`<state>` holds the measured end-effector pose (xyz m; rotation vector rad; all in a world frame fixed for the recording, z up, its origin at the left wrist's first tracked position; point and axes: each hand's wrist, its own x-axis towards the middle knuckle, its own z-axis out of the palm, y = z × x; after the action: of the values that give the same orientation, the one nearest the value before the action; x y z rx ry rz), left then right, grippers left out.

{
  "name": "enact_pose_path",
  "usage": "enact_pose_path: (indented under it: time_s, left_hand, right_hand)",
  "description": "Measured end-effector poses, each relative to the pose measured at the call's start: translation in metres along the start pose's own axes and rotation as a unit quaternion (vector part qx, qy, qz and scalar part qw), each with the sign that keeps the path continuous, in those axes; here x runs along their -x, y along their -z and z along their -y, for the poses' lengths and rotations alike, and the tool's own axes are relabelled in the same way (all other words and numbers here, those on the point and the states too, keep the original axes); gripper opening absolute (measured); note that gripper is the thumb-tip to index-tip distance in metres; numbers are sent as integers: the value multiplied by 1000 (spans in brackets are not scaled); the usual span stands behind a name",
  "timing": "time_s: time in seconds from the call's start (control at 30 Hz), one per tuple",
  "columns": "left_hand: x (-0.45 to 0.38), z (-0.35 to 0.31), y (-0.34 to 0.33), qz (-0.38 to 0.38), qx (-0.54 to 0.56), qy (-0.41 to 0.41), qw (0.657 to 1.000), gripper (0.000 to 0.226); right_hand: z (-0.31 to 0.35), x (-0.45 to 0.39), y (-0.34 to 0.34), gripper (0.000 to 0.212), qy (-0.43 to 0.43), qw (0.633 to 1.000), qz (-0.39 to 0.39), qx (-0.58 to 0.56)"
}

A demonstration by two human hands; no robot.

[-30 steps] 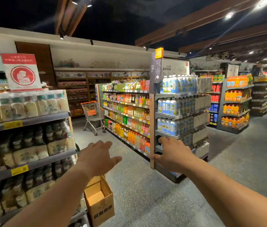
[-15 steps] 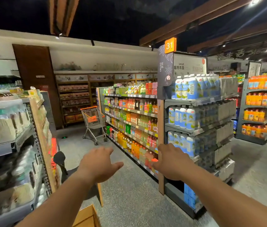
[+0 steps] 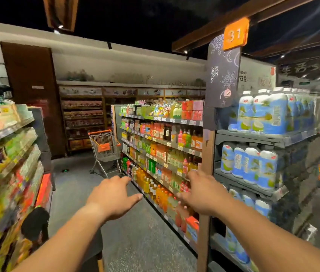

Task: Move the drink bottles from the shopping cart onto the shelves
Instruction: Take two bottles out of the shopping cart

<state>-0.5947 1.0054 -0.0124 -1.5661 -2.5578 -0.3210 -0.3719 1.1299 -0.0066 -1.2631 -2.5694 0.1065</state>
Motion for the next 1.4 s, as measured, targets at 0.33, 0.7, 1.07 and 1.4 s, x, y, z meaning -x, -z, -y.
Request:
enact_pose_path:
  time_s: [0.33,0.7,1.07,1.4]
  left_hand:
    - [-292,18,-53,2,-20,-71,997,80]
    - [-598,27,-110,-13,-2,-110,994,76]
    - [-899,33,-166,-43,3,-233,971,75]
    - [-1112,-9,-171,-72,13,-357,931,73]
  right_hand:
    - [-38,-268,-48,68,-45,999,-11,6]
    - [-82,-569,-95,73,-58,998,-11,7]
    - [-99,-813,-145,72,-133,988,-57,51]
    - [-119,-985,-146,69,-236,964,-91,83]
